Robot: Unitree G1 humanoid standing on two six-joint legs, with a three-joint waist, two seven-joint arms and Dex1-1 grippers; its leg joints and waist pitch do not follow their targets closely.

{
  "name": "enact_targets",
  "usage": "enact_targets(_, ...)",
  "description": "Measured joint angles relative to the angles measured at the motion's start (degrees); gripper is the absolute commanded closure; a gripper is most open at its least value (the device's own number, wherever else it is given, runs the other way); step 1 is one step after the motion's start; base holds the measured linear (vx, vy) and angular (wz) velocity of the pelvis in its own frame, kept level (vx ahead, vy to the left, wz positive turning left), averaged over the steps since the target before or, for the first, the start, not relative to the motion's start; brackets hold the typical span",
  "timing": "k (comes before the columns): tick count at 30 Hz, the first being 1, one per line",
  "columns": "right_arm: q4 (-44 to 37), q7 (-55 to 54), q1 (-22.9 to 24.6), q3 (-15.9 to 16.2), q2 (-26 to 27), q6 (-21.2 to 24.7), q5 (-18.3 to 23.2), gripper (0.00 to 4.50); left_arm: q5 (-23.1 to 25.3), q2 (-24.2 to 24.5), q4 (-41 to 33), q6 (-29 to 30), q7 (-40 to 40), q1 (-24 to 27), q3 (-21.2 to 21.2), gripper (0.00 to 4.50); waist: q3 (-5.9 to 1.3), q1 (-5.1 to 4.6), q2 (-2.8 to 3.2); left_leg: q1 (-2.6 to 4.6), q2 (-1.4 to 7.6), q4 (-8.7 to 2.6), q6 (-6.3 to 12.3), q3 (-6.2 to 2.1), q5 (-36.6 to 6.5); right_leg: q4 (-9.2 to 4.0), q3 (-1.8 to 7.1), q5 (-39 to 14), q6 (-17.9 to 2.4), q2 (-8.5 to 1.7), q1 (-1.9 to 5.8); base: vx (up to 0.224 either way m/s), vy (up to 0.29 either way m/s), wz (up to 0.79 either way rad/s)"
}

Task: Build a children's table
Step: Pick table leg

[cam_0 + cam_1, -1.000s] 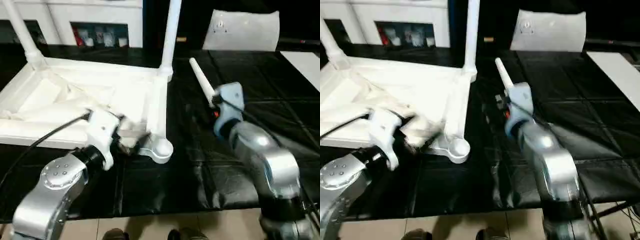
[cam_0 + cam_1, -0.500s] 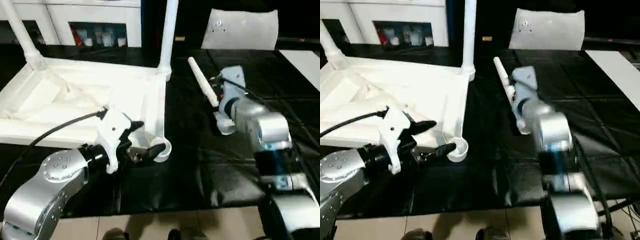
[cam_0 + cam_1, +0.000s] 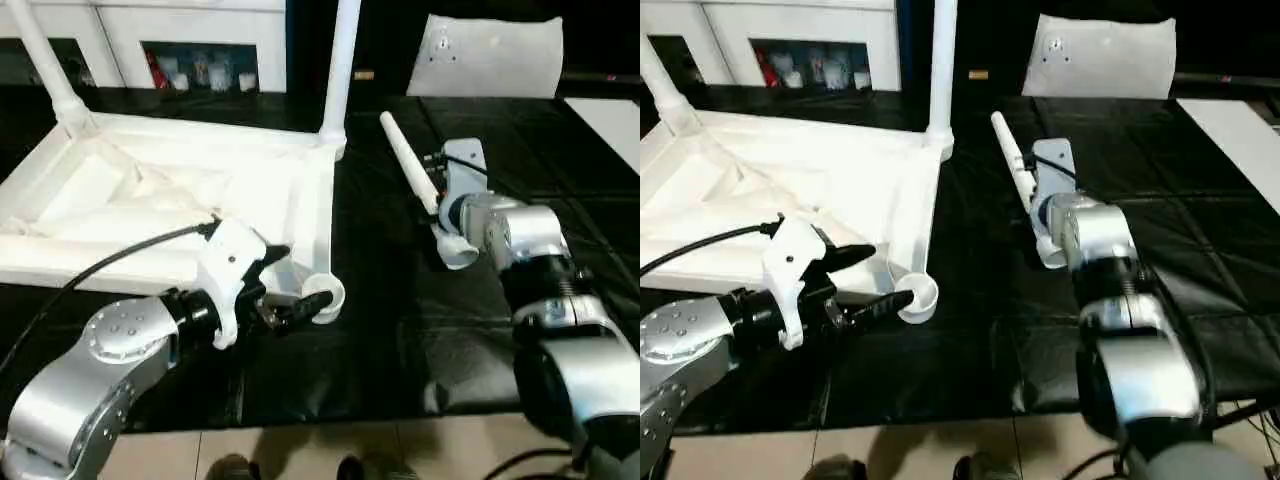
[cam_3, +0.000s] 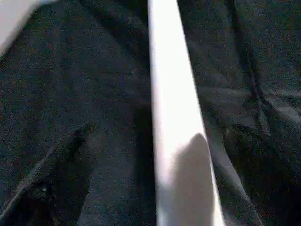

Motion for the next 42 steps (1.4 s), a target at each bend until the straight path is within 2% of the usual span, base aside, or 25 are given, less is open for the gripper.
enact_targets(3, 5.37, 0.41, -1.31, -0.01, -0.3, -2.2, -0.47, 0.0, -0.04, 0.2, 0.0, 0.25, 0.01, 0.01, 0.0, 0.03, 0.04, 0.11, 0.15, -0.07, 0.03, 0.11, 0.06, 0.0, 0.04, 0.11, -0.02, 0.02, -0.06, 0.0, -0.05, 0.0, 0.0, 0.0)
enact_targets(4, 6.33, 0.52, -1.45, -0.04, -0.34, -2.65, -0.48, 0.28, -0.05, 0.26, 0.0, 0.35, 0.01, 0.01, -0.01, 0.0, 0.03, 0.16, 0.17, -0.07, 0.03, 0.12, 0.07, 0.01, 0.05, 0.12, -0.03, 0.04, -0.09, -0.01, -0.05, 0.0, 0.0, 0.0)
enact_targets(6, 9.19, 0.61, -2.33, -0.71, -0.37, -3.21, -0.44, 0.28, -0.08, 0.28, 0.0, 0.61, 0.03, 0.01, -0.01, 0.0, 0.02, 0.15, 0.21, -0.07, 0.04, 0.15, 0.09, 0.01, 0.06, 0.13, -0.04, 0.08, -0.16, -0.01, -0.06, 0.0, 0.0, 0.0)
enact_targets(9, 11.88, 1.05, -3.86, -1.34, -0.84, -3.87, -0.29, 0.71, -0.14, 0.41, -0.01, 0.9, 0.03, 0.01, -0.01, 0.0, 0.03, 0.2, 0.24, -0.08, 0.08, 0.16, 0.13, 0.03, 0.09, 0.14, -0.08, 0.12, -0.21, 0.0, -0.07, 0.0, 0.0, 0.0)
enact_targets(12, 14.95, 1.55, -5.92, -1.93, -1.18, -4.21, -0.28, 0.82, -0.22, 0.97, -0.01, 0.94, 0.04, 0.01, -0.01, 0.0, 0.03, 0.18, 0.26, -0.09, 0.11, 0.16, 0.13, 0.04, 0.1, 0.15, -0.11, 0.13, -0.22, 0.0, -0.08, 0.0, 0.0, 0.0)
enact_targets(13, 15.86, 1.94, -6.57, -2.24, -1.29, -4.6, -0.28, 1.0, -0.32, 0.98, -0.01, 0.94, 0.05, 0.0, -0.01, 0.0, 0.03, 0.2, 0.26, -0.11, 0.12, 0.16, 0.13, 0.04, 0.1, 0.14, -0.12, 0.13, -0.22, 0.0, -0.08, 0.0, 0.0, 0.0)
enact_targets(19, 19.69, 4.02, -8.76, -3.03, -1.87, -4.4, -0.31, 1.52, -0.81, 1.08, -0.01, 1.03, 0.02, -0.32, -0.01, 0.0, 0.03, 0.45, 0.31, -0.22, 0.14, 0.18, 0.14, 0.06, 0.1, 0.12, -0.14, 0.12, -0.22, -0.01, -0.16, 0.0, 0.0, 0.0)
enact_targets(27, 22.09, 4.42, -8.86, -3.48, -1.95, -3.68, -0.58, 2.09, -1.19, 1.23, -0.01, 1.11, 0.03, -0.51, -0.05, 0.0, 0.02, 0.69, 0.4, -0.21, 0.19, 0.18, 0.15, 0.14, 0.1, 0.13, -0.14, 0.12, -0.22, -0.01, -0.18, 0.0, 0.0, 0.0)
enact_targets(30, 22.19, 4.56, -8.86, -3.48, -2.0, -3.65, -0.78, 2.46, -1.28, 1.29, -0.01, 1.21, 0.01, -0.51, -0.06, 0.0, 0.02, 0.77, 0.39, -0.21, 0.22, 0.18, 0.15, 0.2, 0.1, 0.13, -0.15, 0.12, -0.22, -0.01, -0.18, 0.0, 0.0, 0.0)
enact_targets(35, 22.26, 5.01, -8.86, -3.95, -2.19, -3.37, -1.02, 2.58, -1.37, 2.09, -0.01, 1.57, -0.18, -0.51, -0.25, 0.0, 0.01, 0.84, 0.42, -0.2, 0.33, 0.19, 0.15, 0.4, 0.11, 0.13, -0.14, 0.12, -0.22, -0.01, -0.18, 0.0, 0.0, 0.0)
enact_targets(42, 22.73, 4.44, -8.81, -7.43, -2.84, -3.06, 0.76, 2.61, -1.96, 1.73, 0.09, 1.23, -0.19, -0.63, -0.53, 0.0, -0.12, 0.87, 0.64, -0.21, 0.63, 0.27, 0.17, 0.83, 0.12, 0.14, -0.16, 0.12, -0.22, 0.0, -0.18, 0.0, 0.0, 0.0)
